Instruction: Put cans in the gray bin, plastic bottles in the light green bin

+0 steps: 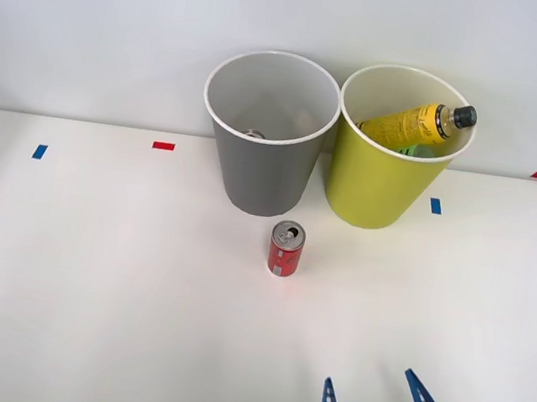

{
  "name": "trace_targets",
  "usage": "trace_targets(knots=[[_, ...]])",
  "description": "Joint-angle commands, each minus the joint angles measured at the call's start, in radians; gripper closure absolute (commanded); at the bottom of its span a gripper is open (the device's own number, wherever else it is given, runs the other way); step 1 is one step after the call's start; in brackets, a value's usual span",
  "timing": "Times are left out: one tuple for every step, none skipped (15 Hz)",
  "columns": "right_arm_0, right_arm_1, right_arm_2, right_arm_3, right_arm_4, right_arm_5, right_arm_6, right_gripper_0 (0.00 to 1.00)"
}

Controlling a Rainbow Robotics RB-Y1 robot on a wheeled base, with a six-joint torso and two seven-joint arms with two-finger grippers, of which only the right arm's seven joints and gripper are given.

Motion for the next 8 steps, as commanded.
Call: trace_targets(knots=[[-0.106, 0.007, 0.016, 0.001, -0.025, 0.088, 0.002, 0.0], [-0.147, 0.012, 0.021, 0.006, -0.034, 0.122, -0.001, 0.0], [-0.182, 0.026, 0.024, 0.035, -0.042, 0.116, -0.004, 0.0], [-0.232, 0.043, 0.027, 0.093, -0.051, 0.093, -0.007, 0.0], [-0.282, 0.062, 0.03, 0.162, -0.06, 0.053, -0.009, 0.0], [-0.316, 0.079, 0.03, 0.202, -0.065, 0.042, -0.007, 0.0], [-0.344, 0.093, 0.027, 0.222, -0.069, 0.042, -0.004, 0.0], [-0.371, 0.102, 0.027, 0.239, -0.072, 0.042, -0.002, 0.0]])
